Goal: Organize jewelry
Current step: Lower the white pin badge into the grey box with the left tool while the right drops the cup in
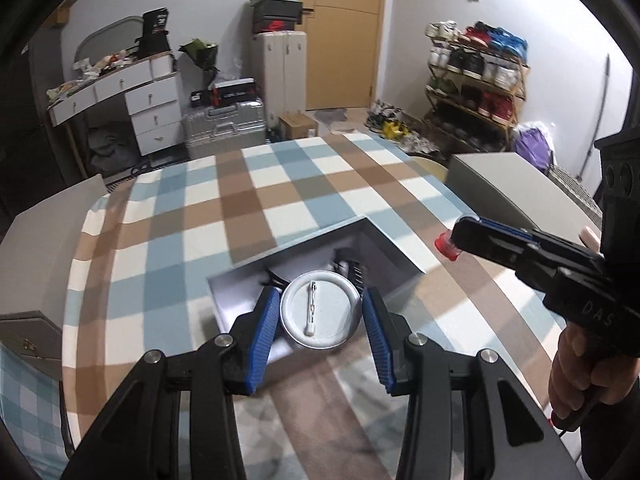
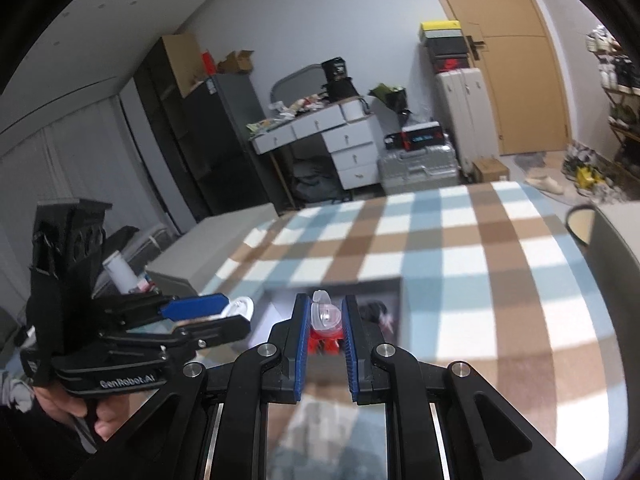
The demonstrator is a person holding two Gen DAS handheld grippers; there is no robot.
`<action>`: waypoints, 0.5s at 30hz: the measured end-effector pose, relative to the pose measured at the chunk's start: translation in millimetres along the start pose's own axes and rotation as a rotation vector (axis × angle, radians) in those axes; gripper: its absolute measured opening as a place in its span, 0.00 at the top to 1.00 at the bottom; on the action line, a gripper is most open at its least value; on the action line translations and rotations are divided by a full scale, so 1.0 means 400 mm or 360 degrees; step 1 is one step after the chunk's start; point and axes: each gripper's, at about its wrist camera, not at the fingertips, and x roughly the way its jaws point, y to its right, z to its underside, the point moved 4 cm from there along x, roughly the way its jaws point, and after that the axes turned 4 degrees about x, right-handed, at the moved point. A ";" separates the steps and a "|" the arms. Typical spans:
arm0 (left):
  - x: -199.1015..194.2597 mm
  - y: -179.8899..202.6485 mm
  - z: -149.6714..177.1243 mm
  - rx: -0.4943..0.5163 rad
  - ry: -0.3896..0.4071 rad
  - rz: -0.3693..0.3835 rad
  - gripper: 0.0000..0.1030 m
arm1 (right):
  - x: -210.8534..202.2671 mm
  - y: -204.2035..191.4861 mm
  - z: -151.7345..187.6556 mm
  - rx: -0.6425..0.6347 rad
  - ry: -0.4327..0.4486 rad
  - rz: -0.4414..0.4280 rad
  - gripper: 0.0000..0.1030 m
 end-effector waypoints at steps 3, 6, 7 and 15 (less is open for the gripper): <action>0.026 -0.036 0.000 -0.0042 -0.0002 -0.0003 0.64 | 0.052 -0.013 -0.023 -0.0017 -0.0032 -0.0024 0.85; 0.049 -0.062 0.009 -0.0086 -0.0024 0.0009 0.64 | 0.105 -0.025 -0.031 -0.0045 -0.0074 -0.0026 0.85; 0.054 -0.069 0.012 -0.0099 -0.0027 0.0024 0.64 | 0.119 -0.026 -0.032 -0.0049 -0.0091 -0.0028 0.85; 0.099 -0.105 0.033 -0.0185 -0.0071 0.0085 0.64 | 0.234 -0.010 0.001 -0.0024 -0.0251 0.0007 0.85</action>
